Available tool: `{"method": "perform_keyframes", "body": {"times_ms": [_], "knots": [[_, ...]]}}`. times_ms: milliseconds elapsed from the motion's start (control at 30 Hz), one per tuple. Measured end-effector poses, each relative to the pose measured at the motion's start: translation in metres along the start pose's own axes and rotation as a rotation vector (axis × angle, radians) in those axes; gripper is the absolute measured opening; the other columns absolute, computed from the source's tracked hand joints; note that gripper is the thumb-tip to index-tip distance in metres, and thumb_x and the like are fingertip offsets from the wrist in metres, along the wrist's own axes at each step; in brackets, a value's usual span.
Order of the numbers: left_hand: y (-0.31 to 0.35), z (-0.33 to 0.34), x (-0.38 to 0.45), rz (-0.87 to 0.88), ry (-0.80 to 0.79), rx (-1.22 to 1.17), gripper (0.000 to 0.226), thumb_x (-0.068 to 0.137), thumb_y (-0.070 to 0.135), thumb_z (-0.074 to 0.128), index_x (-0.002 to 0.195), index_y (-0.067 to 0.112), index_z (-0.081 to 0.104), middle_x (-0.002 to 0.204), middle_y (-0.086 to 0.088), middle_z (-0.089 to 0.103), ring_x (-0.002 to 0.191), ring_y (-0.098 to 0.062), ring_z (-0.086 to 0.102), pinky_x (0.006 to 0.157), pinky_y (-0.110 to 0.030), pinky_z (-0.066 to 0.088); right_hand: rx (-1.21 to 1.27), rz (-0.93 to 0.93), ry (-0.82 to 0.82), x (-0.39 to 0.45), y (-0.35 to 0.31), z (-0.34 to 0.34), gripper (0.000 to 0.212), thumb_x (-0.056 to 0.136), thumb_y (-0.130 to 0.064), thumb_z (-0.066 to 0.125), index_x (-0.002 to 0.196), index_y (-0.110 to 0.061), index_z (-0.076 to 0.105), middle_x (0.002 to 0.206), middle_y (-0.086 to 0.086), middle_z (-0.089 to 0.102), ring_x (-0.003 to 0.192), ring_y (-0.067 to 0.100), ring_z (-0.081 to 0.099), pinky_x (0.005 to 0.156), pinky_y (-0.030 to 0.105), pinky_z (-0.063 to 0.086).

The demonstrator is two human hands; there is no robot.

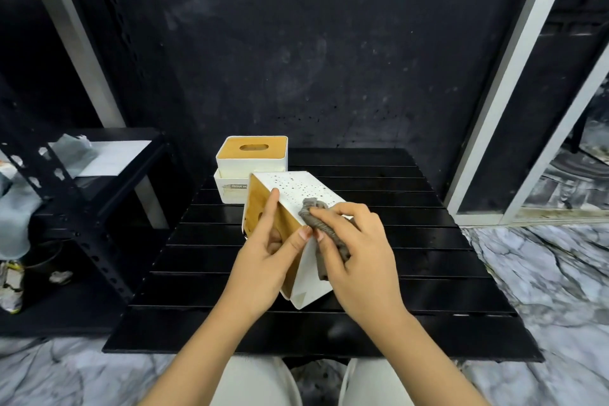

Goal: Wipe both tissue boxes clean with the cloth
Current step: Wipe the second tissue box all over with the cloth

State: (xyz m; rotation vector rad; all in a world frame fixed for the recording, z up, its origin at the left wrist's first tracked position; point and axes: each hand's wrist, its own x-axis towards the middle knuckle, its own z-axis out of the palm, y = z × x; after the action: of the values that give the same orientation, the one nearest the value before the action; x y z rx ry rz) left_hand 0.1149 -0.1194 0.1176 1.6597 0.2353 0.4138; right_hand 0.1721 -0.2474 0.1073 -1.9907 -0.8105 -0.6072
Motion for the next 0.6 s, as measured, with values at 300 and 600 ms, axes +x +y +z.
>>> {"method": "perform_keyframes", "body": {"times_ms": [300,600], "knots": [[-0.005,0.002,0.001,-0.006,0.011,-0.038,0.078,0.068,0.047,0.061,0.135,0.056,0.022,0.112,0.023,0.057,0.101,0.002,0.06,0.08,-0.017,0.045,-0.027,0.131,-0.009,0.006,0.024,-0.008,0.03,0.09,-0.021,0.055,0.117,-0.034,0.061,0.105,-0.019,0.049,0.093,0.007,0.045,0.07,0.017,0.04],[-0.005,0.003,0.001,0.001,0.024,-0.048,0.079,0.067,0.045,0.061,0.136,0.052,0.024,0.101,0.023,0.062,0.092,0.006,0.062,0.075,-0.017,0.047,0.049,0.092,-0.038,0.009,0.029,-0.01,0.03,0.09,-0.024,0.055,0.116,-0.037,0.06,0.1,-0.026,0.047,0.095,0.008,0.047,0.077,0.016,0.041]]}}
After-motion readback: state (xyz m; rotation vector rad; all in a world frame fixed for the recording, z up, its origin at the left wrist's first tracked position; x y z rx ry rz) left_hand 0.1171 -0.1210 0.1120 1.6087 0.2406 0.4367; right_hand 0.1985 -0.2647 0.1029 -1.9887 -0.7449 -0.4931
